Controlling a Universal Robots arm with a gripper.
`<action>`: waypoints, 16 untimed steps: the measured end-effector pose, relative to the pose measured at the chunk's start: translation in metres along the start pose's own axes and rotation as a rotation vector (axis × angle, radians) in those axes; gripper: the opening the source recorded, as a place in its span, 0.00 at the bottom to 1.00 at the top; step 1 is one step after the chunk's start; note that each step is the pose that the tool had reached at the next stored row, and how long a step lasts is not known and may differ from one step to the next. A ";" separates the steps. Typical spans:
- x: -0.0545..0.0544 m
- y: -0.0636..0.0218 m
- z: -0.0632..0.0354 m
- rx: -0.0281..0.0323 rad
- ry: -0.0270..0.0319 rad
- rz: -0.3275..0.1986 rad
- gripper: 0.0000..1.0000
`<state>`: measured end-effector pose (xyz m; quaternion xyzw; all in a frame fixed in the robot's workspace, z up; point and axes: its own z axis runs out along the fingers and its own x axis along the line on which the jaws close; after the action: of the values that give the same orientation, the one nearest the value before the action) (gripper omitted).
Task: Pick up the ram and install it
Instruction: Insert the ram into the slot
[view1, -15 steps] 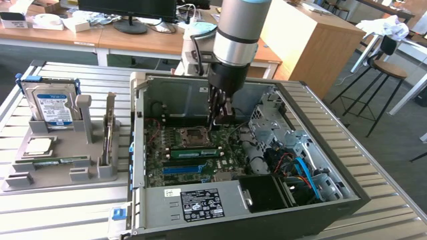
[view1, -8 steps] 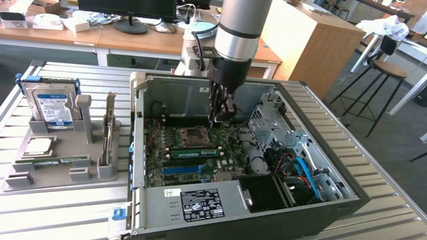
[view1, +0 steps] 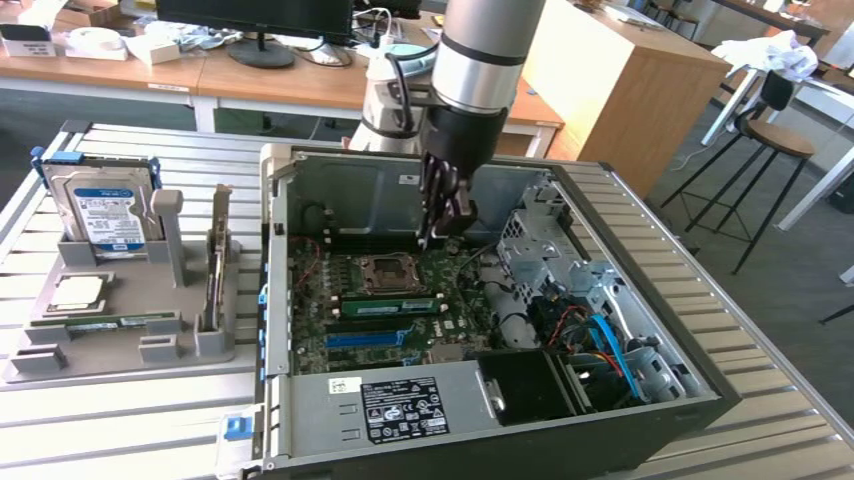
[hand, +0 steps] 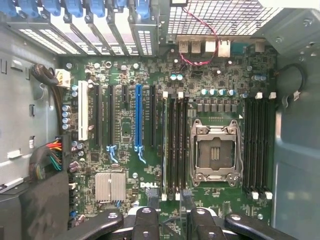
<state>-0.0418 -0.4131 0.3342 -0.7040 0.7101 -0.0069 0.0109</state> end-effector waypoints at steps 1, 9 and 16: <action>0.000 -0.0001 -0.0010 -0.0001 0.0000 0.000 0.31; 0.000 -0.0005 -0.0014 -0.0032 0.0002 0.000 0.31; 0.000 -0.0033 -0.0014 -0.0309 0.0003 0.000 0.31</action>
<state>-0.0385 -0.4132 0.3356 -0.7040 0.7102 0.0039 -0.0001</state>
